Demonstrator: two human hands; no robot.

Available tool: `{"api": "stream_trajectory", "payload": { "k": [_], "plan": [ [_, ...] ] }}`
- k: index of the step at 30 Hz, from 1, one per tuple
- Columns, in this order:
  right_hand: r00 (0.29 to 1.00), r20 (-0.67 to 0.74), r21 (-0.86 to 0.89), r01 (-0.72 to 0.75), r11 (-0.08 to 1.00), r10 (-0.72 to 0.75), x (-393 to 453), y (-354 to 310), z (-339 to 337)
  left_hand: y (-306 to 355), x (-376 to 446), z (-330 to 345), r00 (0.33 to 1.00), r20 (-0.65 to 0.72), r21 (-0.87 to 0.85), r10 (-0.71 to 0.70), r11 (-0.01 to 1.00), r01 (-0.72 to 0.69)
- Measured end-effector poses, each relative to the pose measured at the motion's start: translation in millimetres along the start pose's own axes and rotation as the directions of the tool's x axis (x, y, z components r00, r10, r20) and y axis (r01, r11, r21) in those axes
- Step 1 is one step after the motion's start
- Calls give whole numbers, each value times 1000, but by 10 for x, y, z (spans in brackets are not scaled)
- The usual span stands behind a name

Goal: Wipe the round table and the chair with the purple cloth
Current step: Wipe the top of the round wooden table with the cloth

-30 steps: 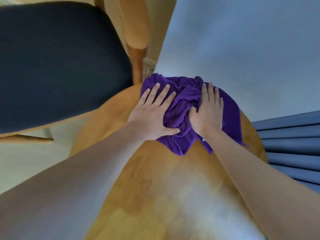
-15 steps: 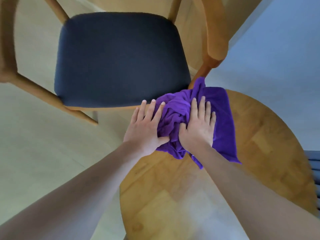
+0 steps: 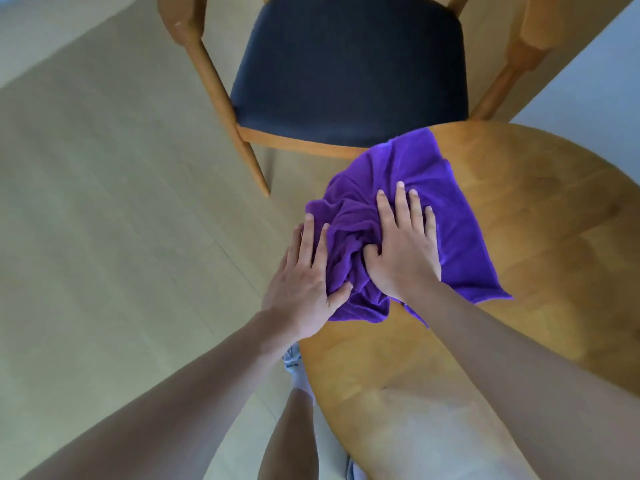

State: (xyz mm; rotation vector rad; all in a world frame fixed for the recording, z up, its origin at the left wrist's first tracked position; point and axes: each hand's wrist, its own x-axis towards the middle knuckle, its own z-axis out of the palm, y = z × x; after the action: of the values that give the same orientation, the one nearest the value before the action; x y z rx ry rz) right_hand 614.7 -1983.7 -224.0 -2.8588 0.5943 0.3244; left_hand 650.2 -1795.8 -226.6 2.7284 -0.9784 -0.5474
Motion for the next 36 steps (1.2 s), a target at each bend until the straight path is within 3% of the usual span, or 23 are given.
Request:
{"api": "stream_trajectory", "payload": {
  "k": [4, 9, 21, 28, 36],
  "plan": [
    [997, 13, 2, 79, 997, -79, -358, -99, 117, 109, -364, 163, 1000, -17, 46, -22, 999, 23],
    [994, 17, 19, 106, 994, -106, -655, -113, 204, 116, -490, 257, 998, -44, 115, 46, 993, -41],
    [998, -25, 140, -49, 989, 53, -1522, -82, 389, 356, -1019, 462, 970, -27, 214, 240, 950, -229],
    [989, -50, 234, -124, 964, 140, -2198, 120, 493, 598, -1315, 682, 914, 36, 307, 403, 866, -394],
    [979, -63, 261, -173, 950, 196, -2779, 553, 553, 990, -1441, 811, 823, 135, 303, 552, 768, -565]
  ]
}}
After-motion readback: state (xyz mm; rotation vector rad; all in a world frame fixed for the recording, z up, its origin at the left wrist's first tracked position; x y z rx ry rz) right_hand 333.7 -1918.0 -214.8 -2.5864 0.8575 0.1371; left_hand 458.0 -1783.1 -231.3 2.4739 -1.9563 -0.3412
